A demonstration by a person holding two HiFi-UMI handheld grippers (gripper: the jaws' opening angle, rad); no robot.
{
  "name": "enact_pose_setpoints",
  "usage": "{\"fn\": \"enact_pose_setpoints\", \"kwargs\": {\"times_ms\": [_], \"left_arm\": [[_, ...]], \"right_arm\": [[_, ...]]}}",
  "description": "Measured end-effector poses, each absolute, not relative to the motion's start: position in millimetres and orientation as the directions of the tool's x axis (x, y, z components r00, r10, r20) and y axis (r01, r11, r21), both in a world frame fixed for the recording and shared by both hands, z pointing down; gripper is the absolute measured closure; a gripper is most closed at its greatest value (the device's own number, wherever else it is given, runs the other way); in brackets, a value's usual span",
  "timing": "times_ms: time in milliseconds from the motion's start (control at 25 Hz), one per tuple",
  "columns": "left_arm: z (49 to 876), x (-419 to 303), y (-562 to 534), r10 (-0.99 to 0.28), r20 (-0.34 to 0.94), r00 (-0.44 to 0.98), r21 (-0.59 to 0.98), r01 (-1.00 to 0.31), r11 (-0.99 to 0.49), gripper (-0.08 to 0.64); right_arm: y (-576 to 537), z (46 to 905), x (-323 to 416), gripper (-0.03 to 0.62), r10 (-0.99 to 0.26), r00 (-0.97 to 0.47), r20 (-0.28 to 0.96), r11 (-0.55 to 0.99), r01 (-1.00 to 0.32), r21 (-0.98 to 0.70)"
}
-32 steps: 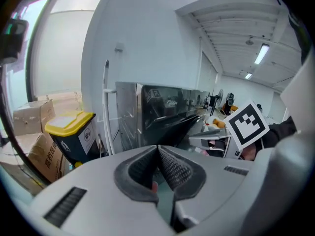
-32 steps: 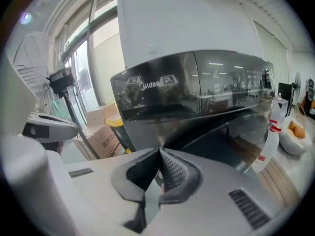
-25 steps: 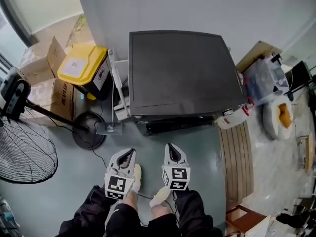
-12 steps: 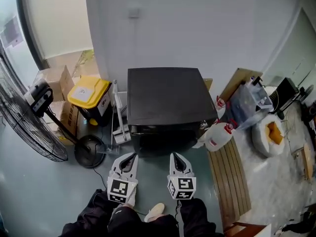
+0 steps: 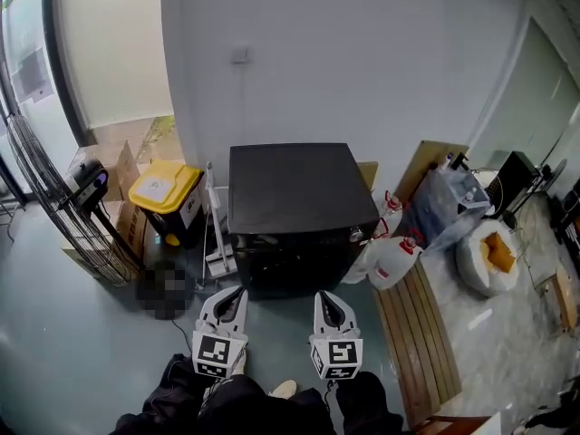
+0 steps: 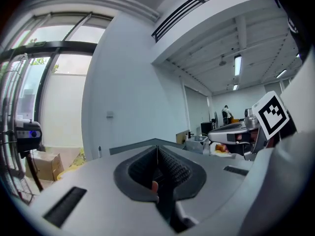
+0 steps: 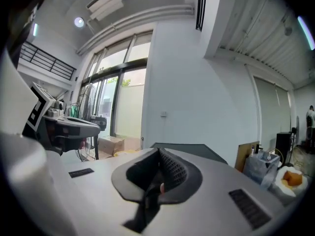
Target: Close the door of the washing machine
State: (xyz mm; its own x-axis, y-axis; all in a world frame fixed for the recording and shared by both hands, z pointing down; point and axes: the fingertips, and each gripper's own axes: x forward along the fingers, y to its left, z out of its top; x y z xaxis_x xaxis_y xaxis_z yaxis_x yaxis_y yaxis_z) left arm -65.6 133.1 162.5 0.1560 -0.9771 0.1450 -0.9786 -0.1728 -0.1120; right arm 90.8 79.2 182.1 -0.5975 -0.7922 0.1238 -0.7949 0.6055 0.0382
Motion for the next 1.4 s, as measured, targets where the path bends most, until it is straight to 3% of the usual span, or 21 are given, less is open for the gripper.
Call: {"fn": "enact_pose_setpoints", "kwargs": {"times_ms": [1400], "left_arm": [[156.3,-40.8,148.8,-0.971,0.166,0.173,-0.136,-0.971,-0.196,0.535]], "right_arm": [[99.2,168.2,101.1,0.577,-0.784,-0.615,0.081,0.62,-0.781,0.073]]}}
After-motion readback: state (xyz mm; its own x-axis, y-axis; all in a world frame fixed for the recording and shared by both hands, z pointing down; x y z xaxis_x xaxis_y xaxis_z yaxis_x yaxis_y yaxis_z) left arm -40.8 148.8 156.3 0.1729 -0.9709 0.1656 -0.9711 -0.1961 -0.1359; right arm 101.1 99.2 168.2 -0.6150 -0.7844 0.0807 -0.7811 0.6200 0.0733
